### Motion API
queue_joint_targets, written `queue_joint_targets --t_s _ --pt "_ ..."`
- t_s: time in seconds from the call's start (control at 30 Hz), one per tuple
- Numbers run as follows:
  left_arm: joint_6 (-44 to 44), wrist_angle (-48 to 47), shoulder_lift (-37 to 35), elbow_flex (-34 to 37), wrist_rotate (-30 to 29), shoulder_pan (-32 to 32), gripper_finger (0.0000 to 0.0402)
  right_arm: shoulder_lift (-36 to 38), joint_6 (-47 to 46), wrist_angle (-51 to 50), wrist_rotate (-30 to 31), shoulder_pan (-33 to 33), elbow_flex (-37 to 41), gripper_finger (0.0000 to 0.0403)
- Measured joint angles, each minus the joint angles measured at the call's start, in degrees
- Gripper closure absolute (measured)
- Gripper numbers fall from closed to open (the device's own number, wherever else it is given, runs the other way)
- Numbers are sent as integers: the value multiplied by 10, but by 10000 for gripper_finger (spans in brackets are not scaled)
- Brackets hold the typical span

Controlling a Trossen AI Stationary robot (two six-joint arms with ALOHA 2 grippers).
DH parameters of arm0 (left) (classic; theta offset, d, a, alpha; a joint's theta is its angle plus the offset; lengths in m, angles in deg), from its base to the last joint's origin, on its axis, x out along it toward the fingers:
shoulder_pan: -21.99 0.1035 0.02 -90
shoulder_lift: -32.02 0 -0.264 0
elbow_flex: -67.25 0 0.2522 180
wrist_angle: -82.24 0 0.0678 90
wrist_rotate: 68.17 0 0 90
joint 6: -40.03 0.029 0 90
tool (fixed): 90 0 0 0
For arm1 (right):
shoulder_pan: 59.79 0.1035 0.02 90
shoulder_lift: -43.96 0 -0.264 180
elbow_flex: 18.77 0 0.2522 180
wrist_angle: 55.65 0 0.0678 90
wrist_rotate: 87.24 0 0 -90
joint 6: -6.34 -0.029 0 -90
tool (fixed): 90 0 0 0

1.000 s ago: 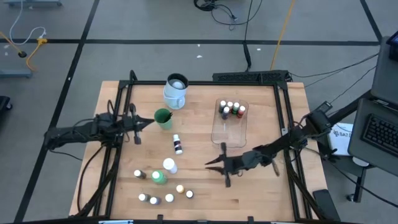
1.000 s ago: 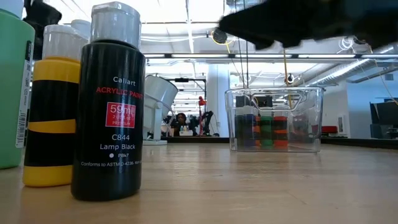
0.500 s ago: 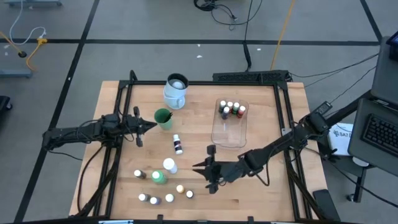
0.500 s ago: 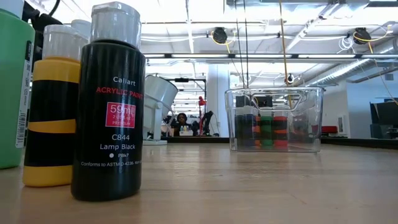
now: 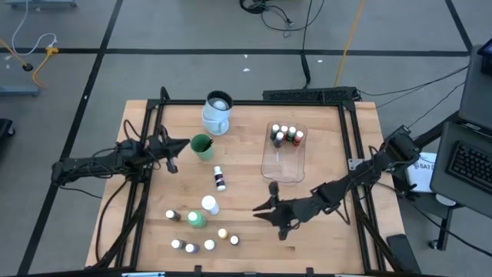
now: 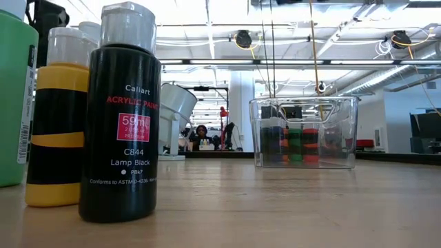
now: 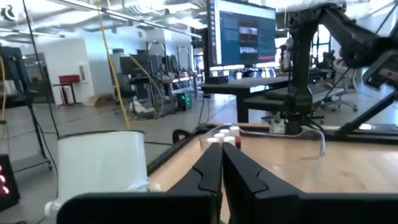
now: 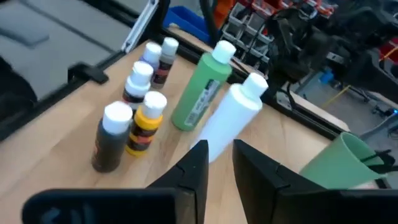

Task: Pick & Place Paint Supplies
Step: Put the black paint bottle into the transparent bin

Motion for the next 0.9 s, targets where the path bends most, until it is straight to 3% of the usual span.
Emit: queue_joint_targets --t_s 0.13,0.23,0.33,0.53,0.77,0.9 --pt "-32 -9 7 0 5 0 383 -8 -32 19 -13 0 -7 342" --pt "-65 -30 20 0 12 -1 383 -21 -68 9 -14 0 -25 324" --pt "-88 -77 36 0 30 -7 383 -24 -106 13 -15 -3 -25 282" --pt "-107 -72 57 0 31 -20 382 -62 -135 71 -72 -14 -26 177" --pt "-126 -63 82 0 -33 -30 382 -157 -157 217 -124 -17 -34 136" --pt "-125 -59 94 0 -66 -30 382 -191 -177 222 -134 -18 -62 136"
